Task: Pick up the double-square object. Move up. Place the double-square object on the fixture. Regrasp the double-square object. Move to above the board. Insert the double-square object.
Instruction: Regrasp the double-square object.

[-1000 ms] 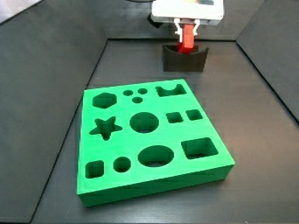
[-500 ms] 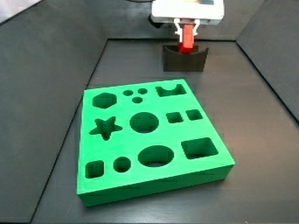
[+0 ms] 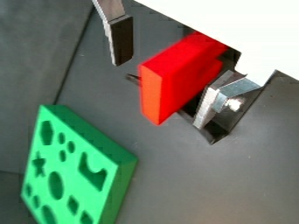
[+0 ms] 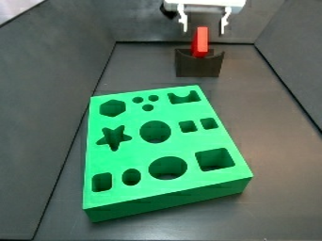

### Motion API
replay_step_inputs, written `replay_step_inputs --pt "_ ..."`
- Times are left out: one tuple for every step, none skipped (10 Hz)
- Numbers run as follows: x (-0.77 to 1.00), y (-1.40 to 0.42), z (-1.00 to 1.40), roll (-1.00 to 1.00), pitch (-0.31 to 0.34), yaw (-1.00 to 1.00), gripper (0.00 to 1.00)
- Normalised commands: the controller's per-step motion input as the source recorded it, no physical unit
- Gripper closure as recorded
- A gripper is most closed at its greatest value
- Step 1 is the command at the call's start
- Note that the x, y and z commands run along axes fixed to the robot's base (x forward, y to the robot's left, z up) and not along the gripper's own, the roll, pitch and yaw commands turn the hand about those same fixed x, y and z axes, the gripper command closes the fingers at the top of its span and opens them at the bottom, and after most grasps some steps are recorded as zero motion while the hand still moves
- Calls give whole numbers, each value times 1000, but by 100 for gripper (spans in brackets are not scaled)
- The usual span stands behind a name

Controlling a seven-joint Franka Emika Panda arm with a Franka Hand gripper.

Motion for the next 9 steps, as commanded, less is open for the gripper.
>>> replay_step_inputs --pt "-28 12 1000 0 73 -19 0" --pt "-33 10 889 13 69 -29 0" --pt "-33 11 637 23 59 -41 0" --pt "-27 11 450 25 48 -45 0" --pt "-23 12 195 21 38 -44 0" --pt "-97 -887 480 1000 42 12 0" --pt "-88 -878 456 1000 41 13 0" --pt "-104 -727 361 1000 29 13 0" --pt "-116 -578 188 1000 20 12 0"
